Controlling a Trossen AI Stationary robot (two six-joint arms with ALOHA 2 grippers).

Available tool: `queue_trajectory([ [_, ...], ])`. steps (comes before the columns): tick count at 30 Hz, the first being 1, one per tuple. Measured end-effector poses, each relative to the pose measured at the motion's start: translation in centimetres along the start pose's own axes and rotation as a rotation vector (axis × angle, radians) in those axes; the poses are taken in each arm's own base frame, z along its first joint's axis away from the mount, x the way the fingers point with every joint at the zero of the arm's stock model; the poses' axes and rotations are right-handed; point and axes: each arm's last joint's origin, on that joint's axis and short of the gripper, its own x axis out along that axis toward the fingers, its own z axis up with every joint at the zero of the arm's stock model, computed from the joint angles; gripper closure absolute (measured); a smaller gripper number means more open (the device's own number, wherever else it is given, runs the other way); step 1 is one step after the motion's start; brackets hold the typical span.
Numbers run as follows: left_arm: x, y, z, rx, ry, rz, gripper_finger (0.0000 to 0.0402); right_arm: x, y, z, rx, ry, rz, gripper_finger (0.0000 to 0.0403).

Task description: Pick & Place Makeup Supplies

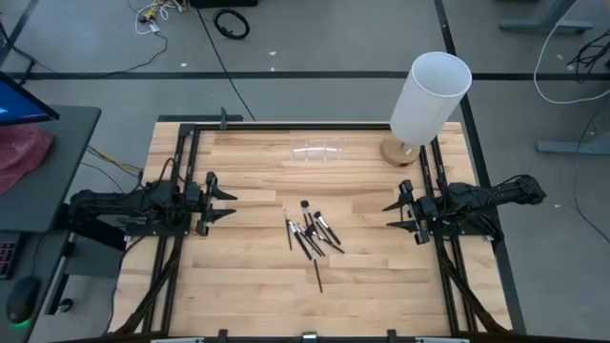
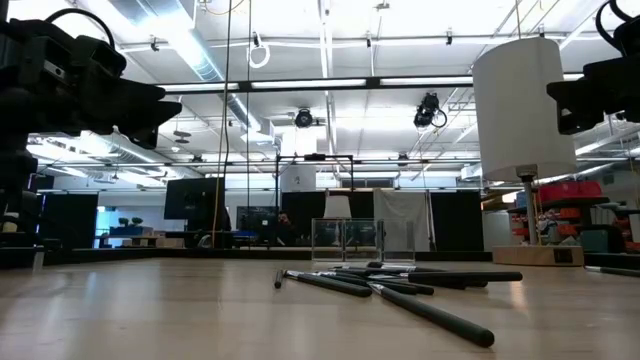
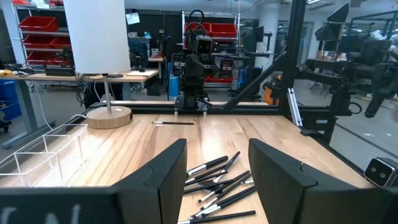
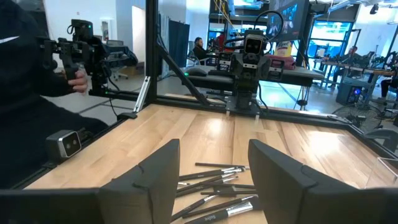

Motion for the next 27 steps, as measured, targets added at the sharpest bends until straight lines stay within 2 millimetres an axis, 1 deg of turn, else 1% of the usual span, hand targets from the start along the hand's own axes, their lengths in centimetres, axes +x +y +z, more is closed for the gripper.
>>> queue_trajectory([
  [9, 0.0, 0.0, 0.1, 0.0, -0.008, 0.0, 0.0225, 0.0, 0.0, 0.0, -0.007, -0.004, -0.001, 0.0208],
  [11, 0.0, 0.0, 0.1, 0.0, -0.008, 0.0, 0.0225, 0.0, -0.1, 0.5, -0.053, -0.055, -0.011, 0.0208],
  [13, 0.0, 0.0, 0.1, -0.001, -0.008, 0.0, 0.0225, -0.1, -0.1, 1.7, -0.075, -0.175, -0.018, 0.0208],
  [17, 0.0, 0.0, 0.1, -0.001, -0.008, 0.0, 0.0225, -1.1, -0.3, 4.5, 0.0, -0.486, -0.004, 0.0208],
  [20, 0.0, 0.0, 0.1, -0.001, -0.008, 0.0, 0.0225, -2.3, -0.6, 6.3, -0.043, -0.708, -0.085, 0.0208],
  [22, 0.0, 0.0, 0.1, -0.001, -0.008, 0.0, 0.0225, -2.6, -0.7, 6.9, -0.046, -0.781, -0.101, 0.0208],
  [24, 0.0, 0.0, 0.1, -0.001, -0.008, 0.0, 0.0225, -2.2, -0.7, 7.1, -0.038, -0.756, -0.094, 0.0208],
  [27, 0.0, 0.0, 0.1, 0.0, -0.008, 0.0, 0.0225, -0.7, -0.8, 7.1, 0.039, -0.613, -0.096, 0.0208],
])
